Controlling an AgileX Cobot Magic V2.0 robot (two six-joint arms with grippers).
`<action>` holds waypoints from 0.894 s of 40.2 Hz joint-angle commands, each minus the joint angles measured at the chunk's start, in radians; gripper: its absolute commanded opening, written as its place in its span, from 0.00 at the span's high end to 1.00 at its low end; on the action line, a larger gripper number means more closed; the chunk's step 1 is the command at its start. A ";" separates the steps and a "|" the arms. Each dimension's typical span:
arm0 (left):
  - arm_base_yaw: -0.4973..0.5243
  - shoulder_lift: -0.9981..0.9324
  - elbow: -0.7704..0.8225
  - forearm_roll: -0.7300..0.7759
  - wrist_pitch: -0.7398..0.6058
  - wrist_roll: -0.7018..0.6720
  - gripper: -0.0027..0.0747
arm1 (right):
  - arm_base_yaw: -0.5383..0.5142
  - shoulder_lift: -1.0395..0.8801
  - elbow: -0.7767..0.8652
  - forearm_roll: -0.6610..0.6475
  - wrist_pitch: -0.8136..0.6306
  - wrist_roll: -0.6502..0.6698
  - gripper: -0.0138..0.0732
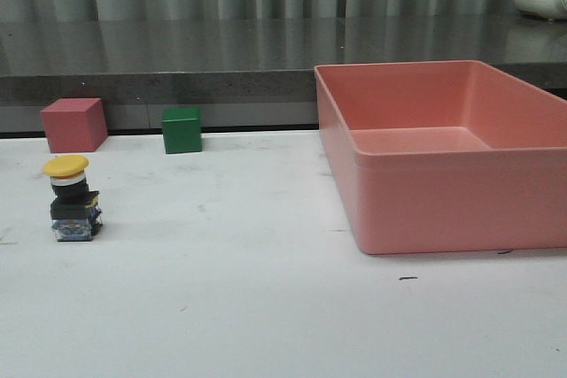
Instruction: Place and stand button with both arms
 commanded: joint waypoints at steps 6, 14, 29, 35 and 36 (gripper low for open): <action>-0.006 -0.021 0.009 -0.010 -0.082 0.001 0.99 | -0.007 -0.023 0.118 -0.002 -0.235 -0.006 0.92; -0.006 -0.021 0.009 -0.010 -0.082 0.001 0.99 | -0.007 -0.022 0.131 -0.002 -0.229 -0.006 0.92; -0.006 -0.021 0.009 -0.010 -0.082 0.001 0.99 | -0.007 -0.022 0.132 -0.072 -0.246 0.036 0.92; -0.006 -0.021 0.009 -0.010 -0.082 0.001 0.99 | -0.012 -0.022 0.132 -0.175 -0.244 0.238 0.92; -0.006 -0.021 0.009 -0.010 -0.082 0.001 0.99 | -0.013 -0.022 0.132 -0.175 -0.243 0.245 0.92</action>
